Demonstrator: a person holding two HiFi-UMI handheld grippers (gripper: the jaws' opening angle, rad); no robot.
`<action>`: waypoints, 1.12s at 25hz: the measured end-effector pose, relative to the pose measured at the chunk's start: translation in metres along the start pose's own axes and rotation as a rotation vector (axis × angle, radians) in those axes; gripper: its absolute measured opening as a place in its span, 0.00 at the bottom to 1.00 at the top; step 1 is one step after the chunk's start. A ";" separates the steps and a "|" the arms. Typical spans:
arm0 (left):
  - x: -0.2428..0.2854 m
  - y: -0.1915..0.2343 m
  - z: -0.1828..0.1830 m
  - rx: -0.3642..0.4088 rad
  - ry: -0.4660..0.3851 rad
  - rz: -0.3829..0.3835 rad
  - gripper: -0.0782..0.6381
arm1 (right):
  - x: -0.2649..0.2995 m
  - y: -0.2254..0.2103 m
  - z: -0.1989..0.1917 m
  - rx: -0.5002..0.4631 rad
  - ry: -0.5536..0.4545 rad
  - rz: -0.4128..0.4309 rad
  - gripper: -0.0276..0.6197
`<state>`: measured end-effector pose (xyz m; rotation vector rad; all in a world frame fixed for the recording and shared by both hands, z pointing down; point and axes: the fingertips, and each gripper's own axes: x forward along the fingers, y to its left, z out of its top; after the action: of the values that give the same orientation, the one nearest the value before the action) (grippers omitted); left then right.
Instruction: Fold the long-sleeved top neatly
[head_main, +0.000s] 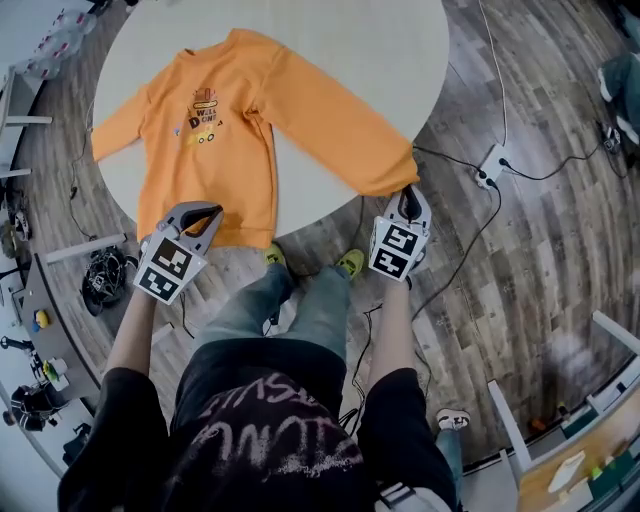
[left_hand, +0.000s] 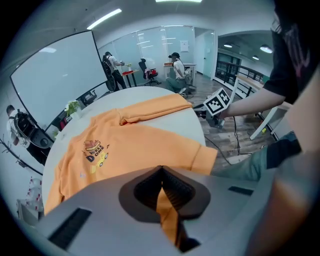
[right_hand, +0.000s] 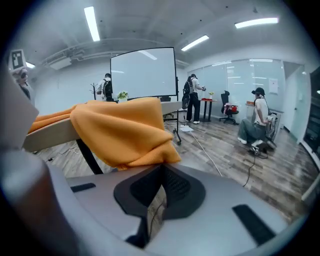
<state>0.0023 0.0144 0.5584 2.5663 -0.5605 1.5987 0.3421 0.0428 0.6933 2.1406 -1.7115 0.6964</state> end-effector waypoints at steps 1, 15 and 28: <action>0.002 -0.009 0.002 -0.003 -0.004 -0.021 0.12 | -0.005 -0.013 0.004 -0.008 0.002 -0.020 0.05; 0.014 -0.050 0.020 -0.042 -0.038 -0.104 0.13 | -0.046 -0.014 -0.003 -0.122 0.064 0.156 0.44; 0.005 -0.021 0.019 0.020 -0.001 -0.022 0.13 | 0.024 0.020 0.000 -0.021 -0.083 0.008 0.12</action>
<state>0.0274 0.0283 0.5572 2.5782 -0.5173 1.6049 0.3266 0.0186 0.7051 2.1782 -1.7627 0.5970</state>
